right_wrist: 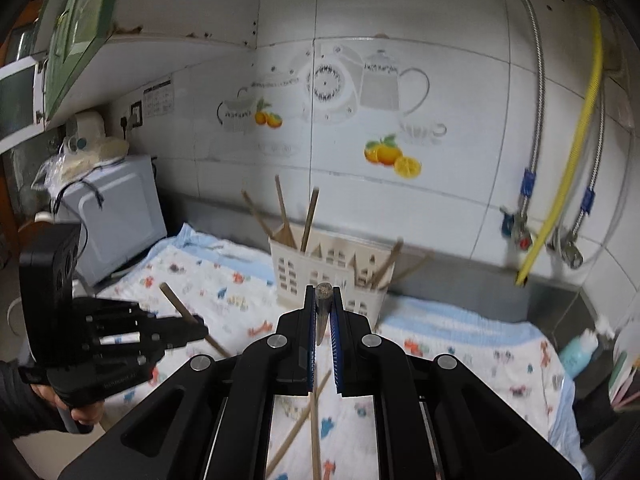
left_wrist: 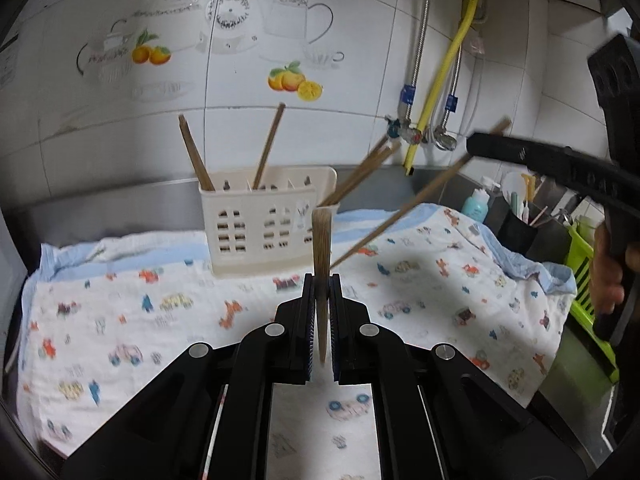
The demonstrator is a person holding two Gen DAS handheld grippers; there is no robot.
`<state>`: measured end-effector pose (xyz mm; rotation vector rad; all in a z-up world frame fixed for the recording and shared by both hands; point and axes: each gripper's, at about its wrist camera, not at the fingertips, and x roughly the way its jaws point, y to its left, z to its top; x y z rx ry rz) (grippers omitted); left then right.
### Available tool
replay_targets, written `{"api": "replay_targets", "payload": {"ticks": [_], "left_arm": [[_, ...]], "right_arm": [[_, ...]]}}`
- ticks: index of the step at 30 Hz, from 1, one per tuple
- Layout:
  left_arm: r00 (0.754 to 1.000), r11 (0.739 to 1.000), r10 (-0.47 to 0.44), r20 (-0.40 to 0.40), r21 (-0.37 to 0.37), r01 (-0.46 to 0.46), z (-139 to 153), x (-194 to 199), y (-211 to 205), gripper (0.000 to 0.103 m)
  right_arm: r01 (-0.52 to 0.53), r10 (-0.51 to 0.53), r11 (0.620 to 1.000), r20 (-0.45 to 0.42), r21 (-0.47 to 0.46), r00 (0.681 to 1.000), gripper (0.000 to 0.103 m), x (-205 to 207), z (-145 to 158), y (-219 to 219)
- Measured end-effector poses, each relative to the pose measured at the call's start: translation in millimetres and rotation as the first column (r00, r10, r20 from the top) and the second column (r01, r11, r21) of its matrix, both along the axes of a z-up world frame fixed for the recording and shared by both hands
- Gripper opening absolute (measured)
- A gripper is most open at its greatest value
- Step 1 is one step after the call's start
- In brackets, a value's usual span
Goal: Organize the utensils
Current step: 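Lift the left tool's chopstick over the holder while the right tool carries its own, then open the left tool over the holder while the right tool releases its chopstick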
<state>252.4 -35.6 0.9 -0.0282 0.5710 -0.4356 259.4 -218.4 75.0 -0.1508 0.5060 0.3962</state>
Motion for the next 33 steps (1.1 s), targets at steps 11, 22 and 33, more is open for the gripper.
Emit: {"api": "replay_targets", "payload": {"ticks": [11, 22, 33], "left_arm": [[0.988, 0.999, 0.036, 0.148, 0.025, -0.041, 64, 40, 12, 0.005], [0.941, 0.991, 0.099, 0.323, 0.049, -0.121, 128, 84, 2, 0.005], [0.908, 0.983, 0.142, 0.395, 0.053, -0.177, 135, 132, -12, 0.005]], "right_arm": [[0.054, -0.052, 0.998, 0.066, -0.034, 0.996, 0.007, 58, 60, 8], [0.085, -0.087, 0.993, -0.018, -0.079, 0.996, 0.007, 117, 34, 15], [0.065, -0.070, 0.992, -0.047, -0.107, 0.996, 0.007, 136, 14, 21]]}}
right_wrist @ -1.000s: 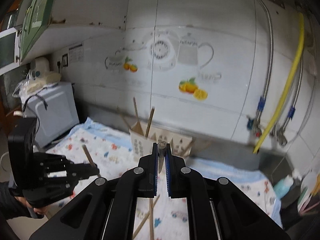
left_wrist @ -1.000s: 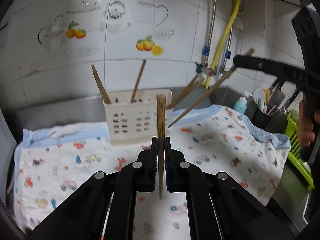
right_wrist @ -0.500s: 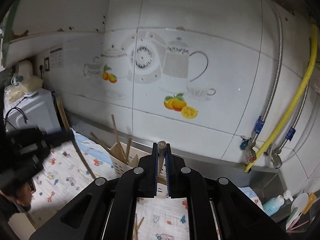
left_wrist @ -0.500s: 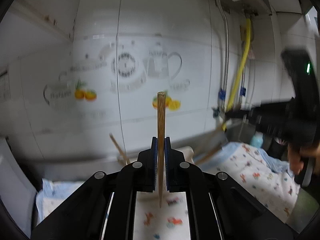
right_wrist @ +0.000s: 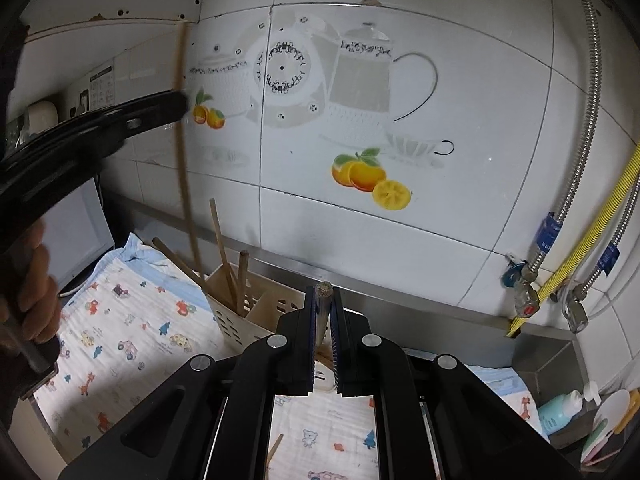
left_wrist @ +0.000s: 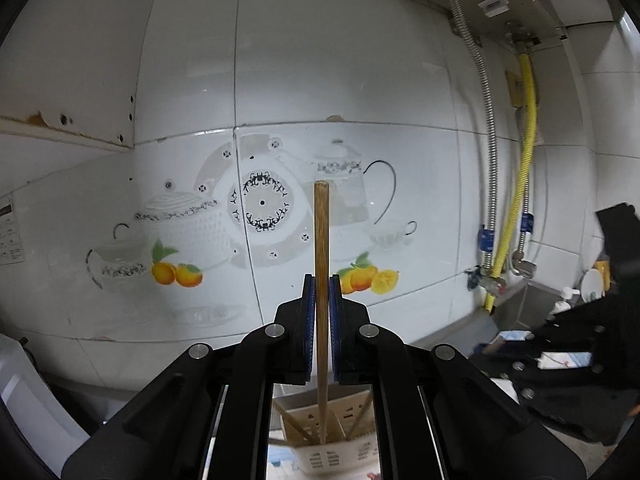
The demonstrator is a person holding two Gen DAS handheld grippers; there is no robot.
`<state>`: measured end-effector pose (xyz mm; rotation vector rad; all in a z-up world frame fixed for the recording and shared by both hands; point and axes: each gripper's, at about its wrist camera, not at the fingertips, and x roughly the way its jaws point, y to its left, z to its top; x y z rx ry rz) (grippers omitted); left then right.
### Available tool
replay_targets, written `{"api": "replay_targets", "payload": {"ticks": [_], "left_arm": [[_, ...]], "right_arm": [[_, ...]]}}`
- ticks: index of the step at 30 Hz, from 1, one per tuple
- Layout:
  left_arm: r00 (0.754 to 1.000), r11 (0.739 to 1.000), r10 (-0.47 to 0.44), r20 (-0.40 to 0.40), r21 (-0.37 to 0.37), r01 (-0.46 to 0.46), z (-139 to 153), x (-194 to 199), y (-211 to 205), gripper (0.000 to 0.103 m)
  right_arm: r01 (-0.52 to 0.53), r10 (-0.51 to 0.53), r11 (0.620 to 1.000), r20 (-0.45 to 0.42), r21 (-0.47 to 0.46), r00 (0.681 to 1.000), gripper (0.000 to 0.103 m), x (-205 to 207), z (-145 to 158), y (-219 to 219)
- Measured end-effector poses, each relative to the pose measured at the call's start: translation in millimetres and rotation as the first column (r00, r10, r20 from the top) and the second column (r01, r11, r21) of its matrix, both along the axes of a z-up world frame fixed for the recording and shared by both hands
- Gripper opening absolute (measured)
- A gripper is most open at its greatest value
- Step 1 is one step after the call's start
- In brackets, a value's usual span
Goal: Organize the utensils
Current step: 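Open the left tool over the holder while the right tool releases its chopstick, then lower the left tool toward the remaining chopsticks while the right tool follows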
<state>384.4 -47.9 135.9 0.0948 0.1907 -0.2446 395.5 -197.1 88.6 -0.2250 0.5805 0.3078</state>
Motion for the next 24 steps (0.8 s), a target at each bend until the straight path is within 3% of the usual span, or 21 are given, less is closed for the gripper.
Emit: {"api": "replay_targets", "payload": {"ticks": [15, 24], "left_arm": [[0.984, 0.996, 0.029, -0.178, -0.073, -0.042, -57, 51, 19, 0.007], [0.980, 0.995, 0.035, -0.194, -0.087, -0.053, -62, 49, 27, 0.008]], "right_arm": [[0.002, -0.002, 1.000, -0.024, 0.010, 1.000, 0.007, 10, -17, -2], [0.006, -0.006, 1.000, 0.001, 0.022, 1.000, 0.008, 1, -10, -3]]}}
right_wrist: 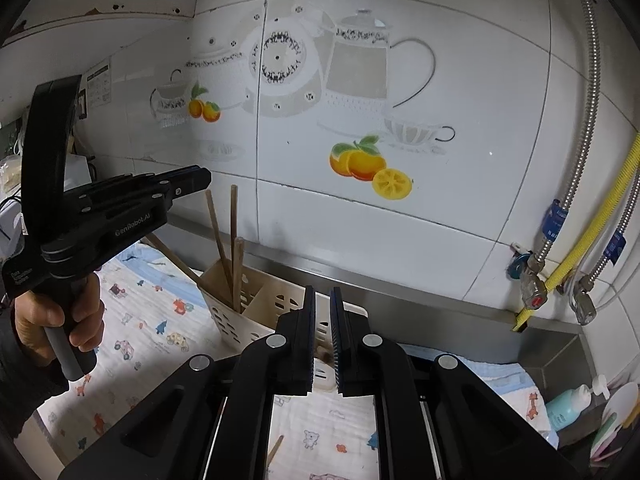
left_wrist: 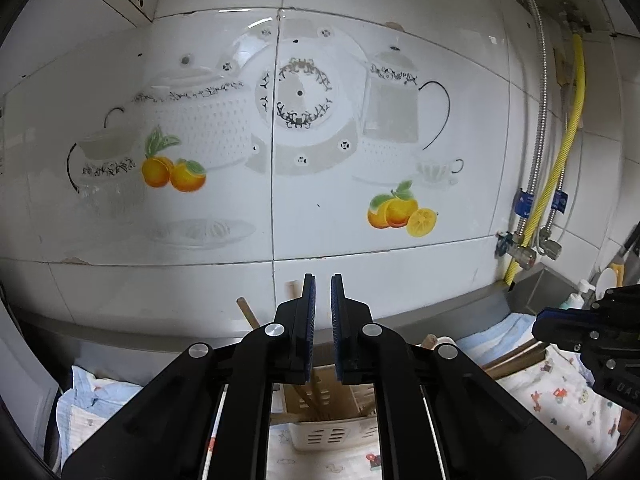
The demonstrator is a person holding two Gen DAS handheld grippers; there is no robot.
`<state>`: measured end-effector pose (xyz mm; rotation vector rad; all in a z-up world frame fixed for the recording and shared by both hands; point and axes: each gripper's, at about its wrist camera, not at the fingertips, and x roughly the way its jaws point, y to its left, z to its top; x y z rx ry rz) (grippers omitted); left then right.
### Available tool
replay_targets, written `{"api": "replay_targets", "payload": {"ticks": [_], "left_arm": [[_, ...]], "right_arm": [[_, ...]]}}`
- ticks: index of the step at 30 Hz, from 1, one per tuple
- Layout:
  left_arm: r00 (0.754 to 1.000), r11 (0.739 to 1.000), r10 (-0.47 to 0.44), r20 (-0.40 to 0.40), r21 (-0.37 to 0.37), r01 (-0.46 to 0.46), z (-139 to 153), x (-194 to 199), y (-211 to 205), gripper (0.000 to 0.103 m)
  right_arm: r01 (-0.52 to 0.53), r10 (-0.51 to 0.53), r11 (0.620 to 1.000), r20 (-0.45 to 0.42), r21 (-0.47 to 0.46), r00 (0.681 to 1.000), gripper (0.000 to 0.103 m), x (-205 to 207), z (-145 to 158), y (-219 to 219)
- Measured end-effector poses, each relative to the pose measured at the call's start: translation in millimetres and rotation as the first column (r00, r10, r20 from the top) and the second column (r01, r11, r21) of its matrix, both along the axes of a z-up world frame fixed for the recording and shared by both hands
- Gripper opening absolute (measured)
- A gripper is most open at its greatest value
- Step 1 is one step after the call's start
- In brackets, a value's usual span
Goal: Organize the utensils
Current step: 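Lower the left tool toward the remaining chopsticks while the right tool follows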
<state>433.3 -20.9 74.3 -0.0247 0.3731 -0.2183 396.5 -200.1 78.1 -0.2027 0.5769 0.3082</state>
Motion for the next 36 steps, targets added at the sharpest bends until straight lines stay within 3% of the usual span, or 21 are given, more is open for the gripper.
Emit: {"api": "replay_targets", "payload": {"ticks": [4, 6, 8, 11, 14, 20, 27, 30, 36], "left_arm": [[1.000, 1.000, 0.006, 0.005, -0.001, -0.006, 6, -12, 4, 0.010], [1.000, 1.000, 0.007, 0.010, -0.006, -0.006, 10, -22, 6, 0.018], [1.000, 1.000, 0.012, 0.026, -0.010, -0.012, 14, -37, 9, 0.035], [0.999, 1.000, 0.012, 0.038, -0.008, -0.012, 18, -56, 11, 0.037], [0.999, 1.000, 0.006, 0.044, -0.018, -0.006, 16, -82, 16, 0.049], [1.000, 1.000, 0.013, -0.003, -0.018, -0.013, -5, -132, 24, 0.051], [0.997, 0.998, 0.031, -0.072, -0.045, -0.034, -42, -176, 30, 0.051], [0.993, 0.997, 0.033, -0.116, -0.070, -0.041, -62, -192, 31, 0.053], [0.978, 0.994, 0.045, -0.202, -0.090, -0.065, -101, -215, 30, 0.054]], "right_arm": [[0.008, -0.008, 1.000, 0.024, 0.005, 1.000, 0.017, -12, 5, -3], [0.008, -0.008, 1.000, 0.035, 0.006, 0.999, 0.020, -22, 8, -4], [0.011, -0.011, 1.000, 0.049, 0.014, 0.999, 0.026, -37, 8, -6], [0.014, -0.016, 0.999, 0.054, 0.036, 0.998, 0.027, -56, 5, -12], [0.014, -0.016, 0.999, 0.042, 0.039, 0.999, 0.027, -80, -8, -16], [0.005, -0.005, 0.998, -0.004, 0.067, 1.000, 0.027, -132, -48, -29], [0.006, 0.002, 0.997, -0.107, 0.081, 0.994, 0.027, -191, -122, -46], [0.013, 0.005, 0.995, -0.177, 0.101, 0.984, 0.021, -202, -157, -53], [0.016, 0.002, 0.997, -0.226, 0.077, 0.974, 0.019, -209, -198, -57]]}}
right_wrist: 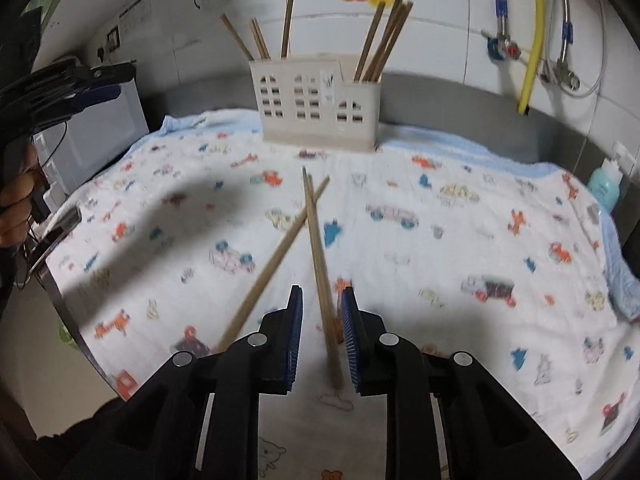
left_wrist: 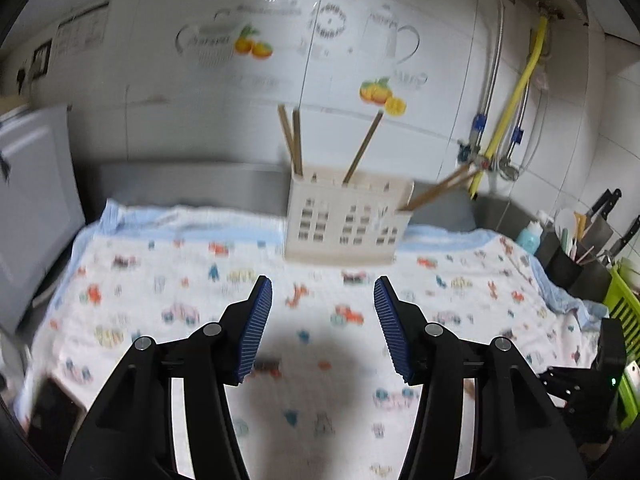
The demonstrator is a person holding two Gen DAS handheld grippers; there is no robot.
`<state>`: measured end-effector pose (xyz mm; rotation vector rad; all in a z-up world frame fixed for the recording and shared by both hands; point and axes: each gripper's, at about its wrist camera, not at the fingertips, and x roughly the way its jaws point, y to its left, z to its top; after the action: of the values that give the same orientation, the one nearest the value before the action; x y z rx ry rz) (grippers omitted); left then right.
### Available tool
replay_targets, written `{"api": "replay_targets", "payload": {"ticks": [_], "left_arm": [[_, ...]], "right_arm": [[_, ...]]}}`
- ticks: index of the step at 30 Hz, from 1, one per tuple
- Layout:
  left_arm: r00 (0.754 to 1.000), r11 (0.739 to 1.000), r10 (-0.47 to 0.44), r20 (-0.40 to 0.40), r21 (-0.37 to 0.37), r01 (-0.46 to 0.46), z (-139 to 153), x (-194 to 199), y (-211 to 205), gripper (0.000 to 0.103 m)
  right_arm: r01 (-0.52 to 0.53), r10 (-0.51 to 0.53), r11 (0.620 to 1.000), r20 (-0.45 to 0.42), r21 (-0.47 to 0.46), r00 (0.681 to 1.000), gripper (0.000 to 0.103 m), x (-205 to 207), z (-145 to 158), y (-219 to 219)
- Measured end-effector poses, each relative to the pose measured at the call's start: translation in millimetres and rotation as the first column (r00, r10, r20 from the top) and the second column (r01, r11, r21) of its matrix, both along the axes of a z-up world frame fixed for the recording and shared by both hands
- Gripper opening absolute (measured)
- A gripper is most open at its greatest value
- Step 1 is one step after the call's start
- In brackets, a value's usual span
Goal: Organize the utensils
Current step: 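Lower the left tool toward the remaining chopsticks while the right tool follows, then close the right tool on a chopstick while the left tool grasps another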
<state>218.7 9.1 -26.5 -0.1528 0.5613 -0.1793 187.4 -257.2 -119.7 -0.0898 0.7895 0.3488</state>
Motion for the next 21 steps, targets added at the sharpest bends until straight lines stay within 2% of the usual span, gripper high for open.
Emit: {"api": "replay_targets", "payload": {"ticks": [5, 7, 13, 21], "left_arm": [[0.998, 1.000, -0.005, -0.060, -0.017, 0.004, -25, -11, -2, 0.054], [0.997, 1.000, 0.004, -0.071, 0.004, -0.004, -33, -16, -4, 0.054], [0.992, 1.000, 0.001, -0.124, -0.015, -0.002, -50, -22, -6, 0.054], [0.984, 0.999, -0.046, -0.171, -0.010, 0.045, -72, -29, -27, 0.054]], "right_arm": [[-0.020, 0.020, 1.000, -0.018, 0.002, 1.000, 0.016, 4, -17, 2], [-0.021, 0.021, 1.000, -0.016, -0.011, 1.000, 0.016, 6, -21, 3], [-0.030, 0.029, 0.999, -0.020, -0.015, 0.999, 0.015, 10, -28, 2], [-0.034, 0.033, 0.999, -0.022, -0.026, 0.999, 0.013, 9, -38, 2]]}}
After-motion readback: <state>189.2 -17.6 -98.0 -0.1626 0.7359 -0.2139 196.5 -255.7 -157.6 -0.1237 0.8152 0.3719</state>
